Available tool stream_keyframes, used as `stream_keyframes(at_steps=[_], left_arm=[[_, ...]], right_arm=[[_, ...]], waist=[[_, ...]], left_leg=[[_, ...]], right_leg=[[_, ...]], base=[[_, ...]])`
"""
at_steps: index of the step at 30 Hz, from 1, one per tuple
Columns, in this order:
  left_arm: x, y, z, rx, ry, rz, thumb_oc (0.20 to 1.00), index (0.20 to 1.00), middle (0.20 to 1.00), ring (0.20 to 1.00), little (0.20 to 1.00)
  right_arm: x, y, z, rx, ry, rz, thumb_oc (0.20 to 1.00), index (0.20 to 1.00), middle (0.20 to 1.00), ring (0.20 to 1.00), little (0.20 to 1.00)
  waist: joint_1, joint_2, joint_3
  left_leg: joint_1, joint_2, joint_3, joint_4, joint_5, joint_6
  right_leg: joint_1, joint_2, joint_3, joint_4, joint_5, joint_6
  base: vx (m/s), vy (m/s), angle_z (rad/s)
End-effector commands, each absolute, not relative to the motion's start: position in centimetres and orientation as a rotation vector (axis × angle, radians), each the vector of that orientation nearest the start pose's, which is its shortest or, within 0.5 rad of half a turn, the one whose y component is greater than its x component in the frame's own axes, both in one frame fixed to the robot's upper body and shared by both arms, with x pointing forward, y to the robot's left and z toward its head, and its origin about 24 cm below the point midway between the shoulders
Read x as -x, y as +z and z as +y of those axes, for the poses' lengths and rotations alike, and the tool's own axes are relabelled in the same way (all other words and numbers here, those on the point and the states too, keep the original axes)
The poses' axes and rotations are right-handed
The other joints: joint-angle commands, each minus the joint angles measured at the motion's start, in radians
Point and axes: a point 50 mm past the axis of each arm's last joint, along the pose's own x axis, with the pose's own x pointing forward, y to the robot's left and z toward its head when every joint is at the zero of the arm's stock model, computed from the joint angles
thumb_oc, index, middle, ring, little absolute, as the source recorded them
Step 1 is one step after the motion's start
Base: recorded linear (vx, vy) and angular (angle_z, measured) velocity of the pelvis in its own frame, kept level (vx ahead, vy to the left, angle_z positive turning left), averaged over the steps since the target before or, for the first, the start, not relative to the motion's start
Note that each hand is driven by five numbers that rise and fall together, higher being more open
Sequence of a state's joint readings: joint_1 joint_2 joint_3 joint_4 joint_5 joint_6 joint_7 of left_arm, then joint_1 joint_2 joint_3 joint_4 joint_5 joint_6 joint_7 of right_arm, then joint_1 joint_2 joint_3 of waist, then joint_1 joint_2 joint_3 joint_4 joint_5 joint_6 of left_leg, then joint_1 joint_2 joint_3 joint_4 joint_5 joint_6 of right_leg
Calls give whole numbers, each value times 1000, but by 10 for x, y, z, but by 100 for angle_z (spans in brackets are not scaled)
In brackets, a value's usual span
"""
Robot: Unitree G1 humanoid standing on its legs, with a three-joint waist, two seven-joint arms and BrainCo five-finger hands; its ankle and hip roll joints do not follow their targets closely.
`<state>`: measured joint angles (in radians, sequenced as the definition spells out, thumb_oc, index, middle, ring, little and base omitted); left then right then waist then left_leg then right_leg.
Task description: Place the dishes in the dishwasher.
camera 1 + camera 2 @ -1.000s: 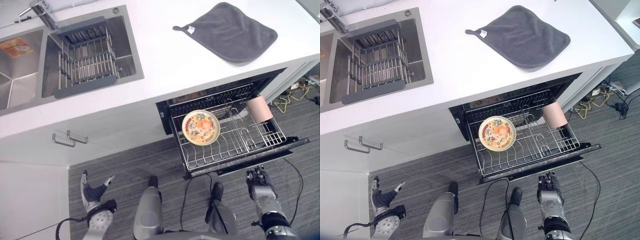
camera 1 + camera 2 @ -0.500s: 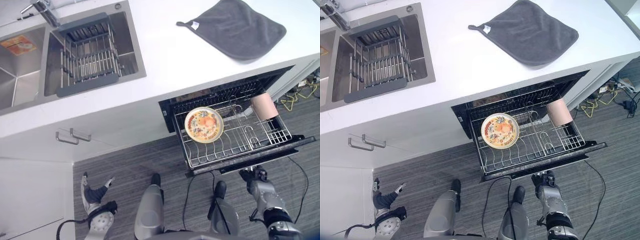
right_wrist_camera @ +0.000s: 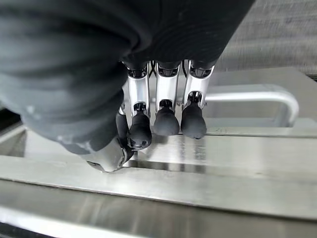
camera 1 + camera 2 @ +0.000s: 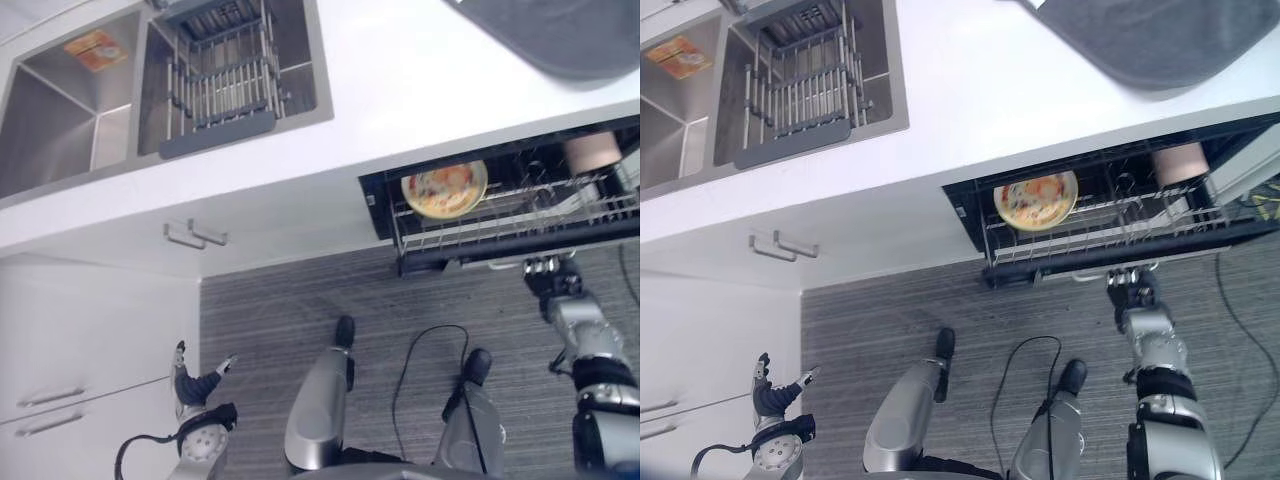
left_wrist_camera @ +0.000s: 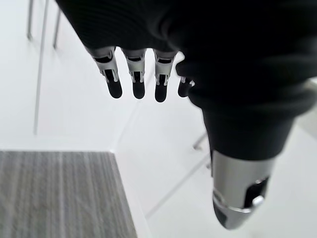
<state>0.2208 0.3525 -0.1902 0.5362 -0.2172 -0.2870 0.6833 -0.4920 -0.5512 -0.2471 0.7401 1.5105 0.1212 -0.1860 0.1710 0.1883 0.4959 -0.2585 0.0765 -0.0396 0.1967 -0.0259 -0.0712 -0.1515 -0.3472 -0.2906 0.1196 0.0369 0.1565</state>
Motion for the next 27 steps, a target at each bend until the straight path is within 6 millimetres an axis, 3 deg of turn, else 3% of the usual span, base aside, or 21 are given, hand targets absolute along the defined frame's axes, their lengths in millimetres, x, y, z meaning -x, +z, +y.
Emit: stream_keyframes(at_steps=[1,5,6,7,11,17,20,22,24,27], left_arm=[[-153,-60,271,-358,609,372,1000,1000,1000,1000,1000],[-154,-59,272,-357,584,379,1000,1000,1000,1000,1000],[-154,-58,275,-361,569,378,1000,1000,1000,1000,1000],[-152,-58,279,-369,550,395,1000,1000,1000,1000,1000],[-143,-59,294,-390,556,446,1000,1000,1000,1000,1000],[-107,-68,321,-416,548,570,1000,1000,1000,1000,1000],[-99,-67,328,-424,547,577,1000,1000,1000,1000,1000],[-98,-66,329,-428,539,568,1000,1000,1000,1000,1000],[-99,-63,329,-436,517,548,1000,1000,1000,1000,1000],[-105,-57,326,-428,499,490,1000,1000,1000,1000,1000]], right_arm=[[-357,139,-306,-1064,-304,-32,200,200,200,200,200],[-366,171,-310,-999,-300,-79,200,200,200,200,200],[-368,187,-314,-977,-311,-101,200,200,200,200,200],[-370,216,-326,-942,-336,-153,200,200,200,200,200],[-367,259,-343,-857,-370,-232,200,200,200,200,200],[-347,337,-368,-631,-375,-375,200,200,200,200,200],[-339,350,-375,-611,-393,-380,200,200,200,200,200],[-336,349,-380,-611,-417,-359,200,200,200,200,200],[-334,342,-387,-612,-444,-330,200,200,200,200,200],[-335,311,-394,-644,-444,-264,200,200,200,200,200]], waist=[[76,25,-74],[105,80,-77],[118,100,-79],[147,142,-88],[187,172,-106],[252,202,-125],[266,193,-130],[269,186,-127],[272,177,-126],[266,146,-116]], left_leg=[[-6,29,-11,-123,126,-58],[-5,9,-24,-184,168,-57],[-8,0,-30,-195,179,-56],[-14,-20,-44,-219,201,-55],[-21,-62,-80,-215,195,-56],[-60,-81,-109,-176,211,-63],[-68,-78,-108,-167,219,-68],[-68,-77,-108,-159,219,-70],[-65,-75,-109,-157,218,-70],[-56,-66,-104,-161,214,-75]], right_leg=[[-33,-10,-14,204,-146,-34],[-49,-30,-31,259,-188,-34],[-55,-38,-37,282,-203,-35],[-61,-61,-48,332,-242,-34],[-65,-107,-47,422,-321,-24],[-42,-169,-78,487,-351,-18],[-11,-171,-96,476,-348,-17],[7,-168,-106,469,-344,-18],[29,-161,-118,452,-339,-19],[66,-128,-133,394,-315,-23]], base=[[37,92,21],[47,74,20],[59,104,42],[53,95,54],[135,11,41],[57,21,28],[42,-24,31],[48,-19,14],[40,-19,8],[17,-13,3]])
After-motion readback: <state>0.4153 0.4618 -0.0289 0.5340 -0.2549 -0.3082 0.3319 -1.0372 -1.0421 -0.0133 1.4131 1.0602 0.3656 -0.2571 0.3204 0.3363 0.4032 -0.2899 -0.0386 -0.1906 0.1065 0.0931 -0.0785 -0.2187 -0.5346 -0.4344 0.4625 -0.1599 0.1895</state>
